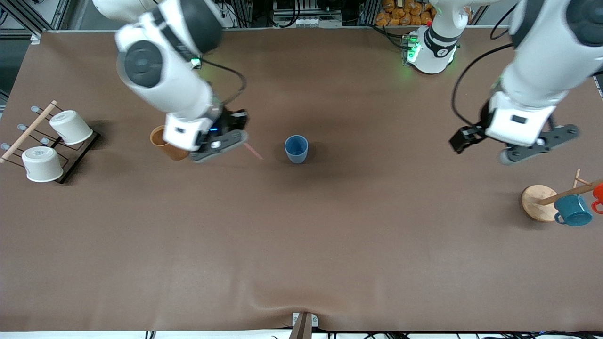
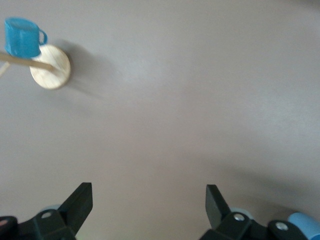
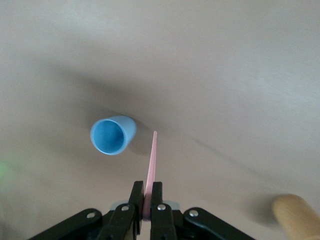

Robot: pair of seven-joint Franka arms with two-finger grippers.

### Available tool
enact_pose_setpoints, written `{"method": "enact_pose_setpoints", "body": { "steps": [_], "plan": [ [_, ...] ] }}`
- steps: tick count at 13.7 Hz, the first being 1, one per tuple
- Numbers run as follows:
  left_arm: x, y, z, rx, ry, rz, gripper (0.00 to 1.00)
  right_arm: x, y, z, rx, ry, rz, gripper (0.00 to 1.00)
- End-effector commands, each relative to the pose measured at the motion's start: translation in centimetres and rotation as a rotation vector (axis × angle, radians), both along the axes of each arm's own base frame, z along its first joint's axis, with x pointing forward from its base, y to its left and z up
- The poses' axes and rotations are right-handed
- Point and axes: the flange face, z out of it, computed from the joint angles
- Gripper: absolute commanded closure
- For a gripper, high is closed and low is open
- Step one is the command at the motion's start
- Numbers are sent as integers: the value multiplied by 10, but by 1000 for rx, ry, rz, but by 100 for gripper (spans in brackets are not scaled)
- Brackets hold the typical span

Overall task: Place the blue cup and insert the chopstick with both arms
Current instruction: 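Move the pink chopstick above the blue cup with the right gripper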

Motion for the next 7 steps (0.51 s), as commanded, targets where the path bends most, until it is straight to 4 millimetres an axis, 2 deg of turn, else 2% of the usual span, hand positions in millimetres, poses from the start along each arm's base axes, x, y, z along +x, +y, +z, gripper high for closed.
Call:
{"method": "enact_pose_setpoints", "body": {
  "steps": [1,3,5,7],
  "plan": [
    [-10,41,23,-3,7,-112,0,-17,47,-11,15,-26,11,100],
    [-12,76,33,-10,13,-208,0,-26,75,-19,27,-47,56,100],
    [-21,107,39,-102,17,-179,0,-39,99,-25,22,-48,100,100],
    [-37,109,38,-114,37,-169,0,-55,117,-22,22,-51,131,100]
  ]
}}
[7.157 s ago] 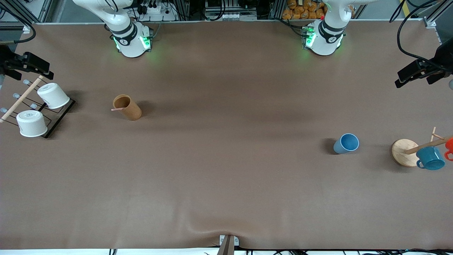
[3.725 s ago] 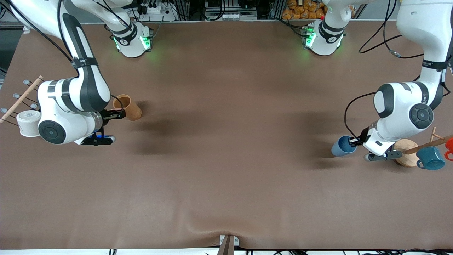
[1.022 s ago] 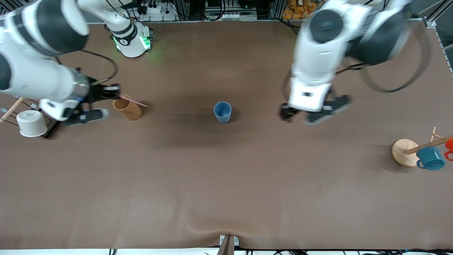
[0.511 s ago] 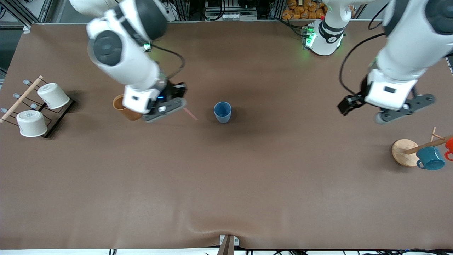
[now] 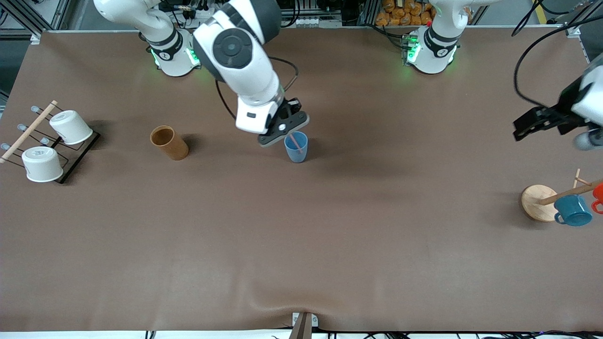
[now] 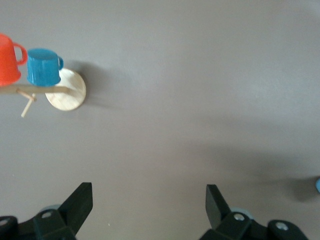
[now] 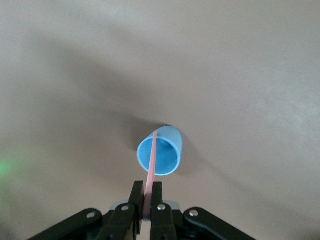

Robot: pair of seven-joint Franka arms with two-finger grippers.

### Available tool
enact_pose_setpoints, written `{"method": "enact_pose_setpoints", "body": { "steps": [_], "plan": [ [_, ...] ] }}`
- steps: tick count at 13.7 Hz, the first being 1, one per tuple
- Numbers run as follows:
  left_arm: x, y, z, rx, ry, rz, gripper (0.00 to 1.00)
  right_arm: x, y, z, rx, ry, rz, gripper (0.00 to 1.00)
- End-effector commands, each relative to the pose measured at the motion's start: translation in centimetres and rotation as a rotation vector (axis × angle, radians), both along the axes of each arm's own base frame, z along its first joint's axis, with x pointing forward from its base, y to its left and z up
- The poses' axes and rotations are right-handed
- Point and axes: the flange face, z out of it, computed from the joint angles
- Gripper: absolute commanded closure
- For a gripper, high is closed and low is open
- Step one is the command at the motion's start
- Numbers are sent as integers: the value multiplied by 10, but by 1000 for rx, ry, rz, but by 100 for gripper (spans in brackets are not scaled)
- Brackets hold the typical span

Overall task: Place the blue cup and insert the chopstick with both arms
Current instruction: 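Move the pink chopstick above the blue cup with the right gripper, then lower the chopstick into the blue cup and open the right gripper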

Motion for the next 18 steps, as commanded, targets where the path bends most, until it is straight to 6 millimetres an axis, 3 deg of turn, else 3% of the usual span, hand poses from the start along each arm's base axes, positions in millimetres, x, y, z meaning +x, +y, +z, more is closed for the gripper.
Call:
{"method": "enact_pose_setpoints", "body": {
  "steps": [1,5,7,11,13,18],
  "plan": [
    [-26,-4,1,-18,21,-11,0,-17,26,14,0,-20,39,100],
    [-31,-5,11,-21,1,-13,0,-11,16,42,-25,-38,49,100],
    [-29,-7,12,-25,-11,-17,0,-12,12,46,-53,-30,58,100],
    [-24,-5,9,-26,-20,-14,0,-31,32,30,-151,-89,104,100],
    [-20,-4,4,-27,-22,-14,0,-30,34,24,-156,-86,95,100],
    [-19,-6,2,-27,-18,-18,0,-38,45,-15,-204,-47,120,100]
  ]
}}
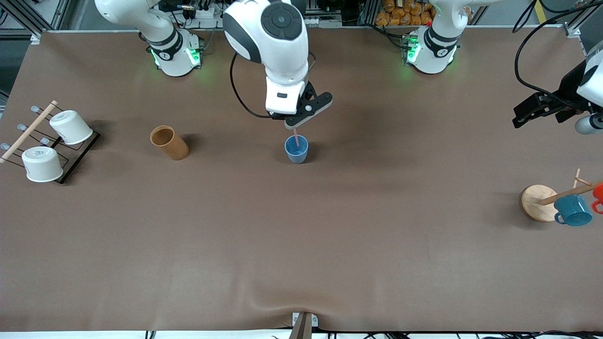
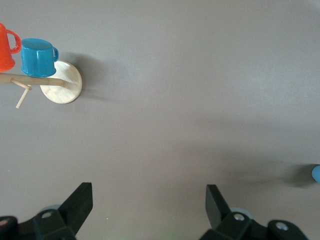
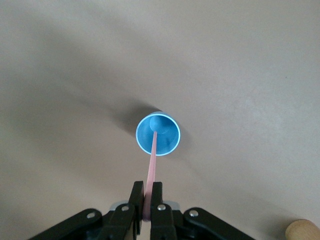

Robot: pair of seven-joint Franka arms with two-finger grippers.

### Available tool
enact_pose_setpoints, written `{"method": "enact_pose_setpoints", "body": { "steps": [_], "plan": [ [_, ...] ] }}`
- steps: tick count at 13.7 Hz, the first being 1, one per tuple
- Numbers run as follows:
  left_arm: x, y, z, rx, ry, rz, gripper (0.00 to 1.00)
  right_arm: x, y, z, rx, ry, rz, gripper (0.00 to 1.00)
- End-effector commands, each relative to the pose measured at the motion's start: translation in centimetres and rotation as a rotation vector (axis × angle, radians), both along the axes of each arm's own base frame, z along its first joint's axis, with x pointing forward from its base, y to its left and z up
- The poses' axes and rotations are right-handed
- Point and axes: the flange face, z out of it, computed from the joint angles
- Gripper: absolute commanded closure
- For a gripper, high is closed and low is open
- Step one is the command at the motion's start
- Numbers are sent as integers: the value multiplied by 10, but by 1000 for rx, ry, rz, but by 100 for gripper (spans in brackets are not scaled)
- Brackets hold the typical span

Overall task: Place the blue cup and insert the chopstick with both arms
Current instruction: 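Lower the chopstick into the blue cup and open the right gripper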

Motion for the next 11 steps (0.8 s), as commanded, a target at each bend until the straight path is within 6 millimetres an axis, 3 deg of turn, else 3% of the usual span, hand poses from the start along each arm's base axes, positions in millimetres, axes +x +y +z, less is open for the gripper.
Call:
{"method": "enact_pose_setpoints", "body": {
  "steps": [1,4,6,7,8,9,11],
  "plan": [
    [-1,0,2,-20,-14,-6,0,-7,2,-19,-49,-2,1,100],
    [-2,0,5,-20,-19,-6,0,-8,1,-42,-44,-17,3,96],
    [-1,1,7,-22,-34,-3,0,-8,1,-44,-44,-17,3,92],
    [0,0,7,-23,-42,-5,0,-8,1,-44,-44,-17,3,74],
    [1,-1,8,-23,-49,-6,0,-10,3,-44,-43,-18,6,29],
    [1,-1,8,-24,-53,-6,0,-10,4,-43,-42,-19,8,0],
    [1,-1,7,-23,-48,-6,0,-5,-1,-41,-40,-21,-3,0]
  ]
}}
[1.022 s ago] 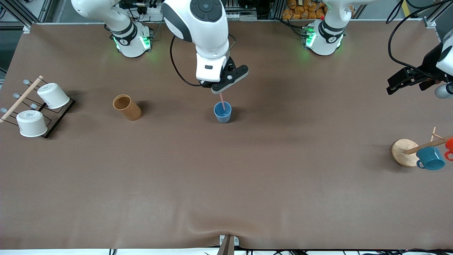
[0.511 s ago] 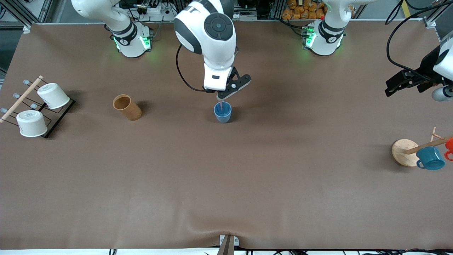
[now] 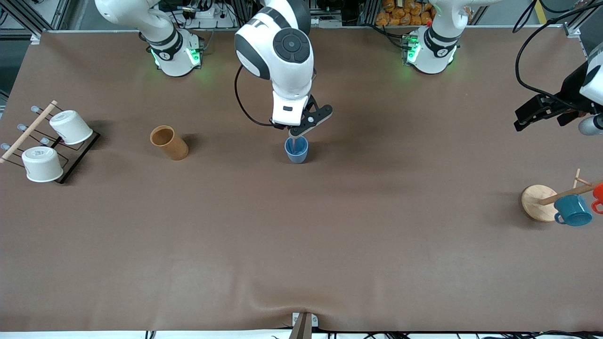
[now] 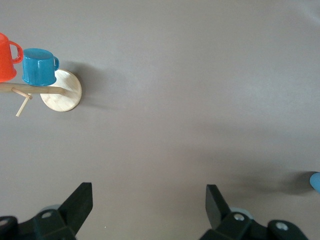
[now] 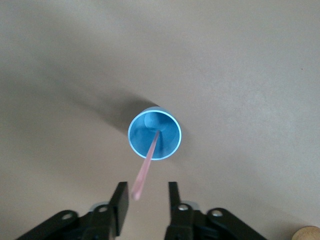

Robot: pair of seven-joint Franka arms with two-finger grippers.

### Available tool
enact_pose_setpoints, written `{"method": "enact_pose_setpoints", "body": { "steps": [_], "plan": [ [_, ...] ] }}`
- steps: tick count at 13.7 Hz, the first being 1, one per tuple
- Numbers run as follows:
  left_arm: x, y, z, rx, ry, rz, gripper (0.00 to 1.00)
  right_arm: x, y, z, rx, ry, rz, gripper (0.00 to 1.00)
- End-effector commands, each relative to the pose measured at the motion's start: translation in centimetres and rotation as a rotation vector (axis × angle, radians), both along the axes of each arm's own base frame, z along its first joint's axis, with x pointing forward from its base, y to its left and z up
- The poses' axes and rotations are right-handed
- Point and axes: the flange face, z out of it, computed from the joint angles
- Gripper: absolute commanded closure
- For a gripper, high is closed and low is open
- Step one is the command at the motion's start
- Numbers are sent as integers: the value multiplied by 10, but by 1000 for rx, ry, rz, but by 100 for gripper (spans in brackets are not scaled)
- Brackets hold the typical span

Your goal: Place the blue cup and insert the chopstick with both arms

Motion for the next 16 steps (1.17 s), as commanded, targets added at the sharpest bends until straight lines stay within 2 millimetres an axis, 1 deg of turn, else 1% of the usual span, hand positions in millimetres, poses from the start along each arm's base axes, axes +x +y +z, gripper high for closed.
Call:
{"method": "enact_pose_setpoints", "body": {
  "steps": [1,2,4,5,7,9,10,11,13,14,16],
  "plan": [
    [-2,0,3,-19,-11,-6,0,0,-6,13,-5,-26,-19,0],
    [-2,1,3,-21,-13,-5,0,4,-11,18,-2,-30,-29,0],
    [-1,0,2,-21,-16,-6,0,18,-31,36,4,-36,-67,0],
    [-1,-1,3,-21,-17,-8,0,28,-47,49,10,-40,-95,0],
    [0,-2,3,-20,-19,-9,0,52,-88,72,16,-42,-165,0],
    [0,-2,3,-20,-19,-9,0,81,-142,88,16,-29,-248,0],
    [0,-1,3,-20,-19,-8,0,91,-169,96,11,-21,-289,0],
    [0,-2,3,-20,-19,-9,0,100,-197,104,8,-11,-309,0],
    [0,0,3,-20,-17,-6,0,117,-258,117,7,11,-296,0],
    [-1,-1,2,-20,-14,-8,0,123,-287,124,5,24,-290,0],
    [-1,-2,2,-20,-16,-9,0,130,-362,145,35,50,-328,0]
  ]
}}
